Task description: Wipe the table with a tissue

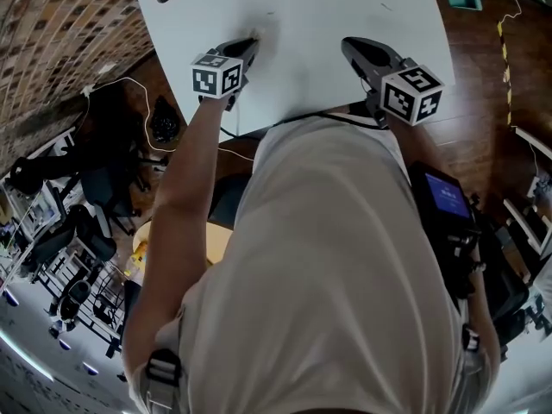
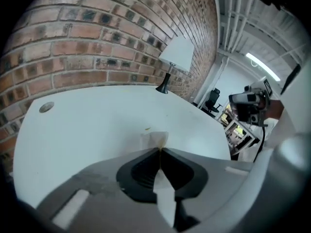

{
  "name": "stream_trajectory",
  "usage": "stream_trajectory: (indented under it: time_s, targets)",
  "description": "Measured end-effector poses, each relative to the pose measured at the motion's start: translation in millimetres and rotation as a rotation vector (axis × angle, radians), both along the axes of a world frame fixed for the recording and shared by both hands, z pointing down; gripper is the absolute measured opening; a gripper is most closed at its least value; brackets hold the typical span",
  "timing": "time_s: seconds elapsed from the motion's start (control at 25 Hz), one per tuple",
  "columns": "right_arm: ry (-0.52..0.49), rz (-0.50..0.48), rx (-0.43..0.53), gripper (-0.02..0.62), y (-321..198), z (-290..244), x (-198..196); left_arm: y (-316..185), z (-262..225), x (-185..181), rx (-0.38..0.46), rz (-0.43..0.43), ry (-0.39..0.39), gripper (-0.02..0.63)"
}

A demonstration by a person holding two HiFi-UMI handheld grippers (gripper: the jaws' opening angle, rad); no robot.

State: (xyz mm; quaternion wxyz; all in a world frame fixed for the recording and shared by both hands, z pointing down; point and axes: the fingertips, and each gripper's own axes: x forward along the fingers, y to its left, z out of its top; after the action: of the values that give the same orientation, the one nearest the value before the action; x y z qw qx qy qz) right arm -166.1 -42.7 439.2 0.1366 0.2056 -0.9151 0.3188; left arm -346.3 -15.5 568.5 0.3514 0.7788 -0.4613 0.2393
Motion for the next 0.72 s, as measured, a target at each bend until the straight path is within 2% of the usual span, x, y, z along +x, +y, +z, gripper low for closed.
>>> stream_trajectory:
  time_s: [0.16, 0.4, 0.48, 0.6, 0.72]
  targets:
    - [-0.003, 0.009, -0.011, 0.008, -10.4, 0.5, 21.6, -15.1, 7.3, -3.6, -0.023, 0.029, -0.082, 0.021]
    - [-0.001, 0.017, -0.029, 0.008, -30.0, 3.8, 56.3, -51.5, 11.5, -12.5, -0.061, -0.077, -0.152, 0.021]
    - [0.001, 0.027, -0.036, 0.008, -32.8, 5.3, 59.4, -55.4, 10.7, -11.7, -0.060, -0.045, -0.167, 0.021]
    - [0.003, 0.034, -0.041, 0.008, -36.0, 6.0, 62.2, -57.5, 11.7, -6.1, -0.064, 0.061, -0.211, 0.021]
    - [0.003, 0.039, -0.043, 0.008, -37.8, 4.6, 64.1, -55.9, 18.0, -6.5, -0.094, 0.131, -0.228, 0.021]
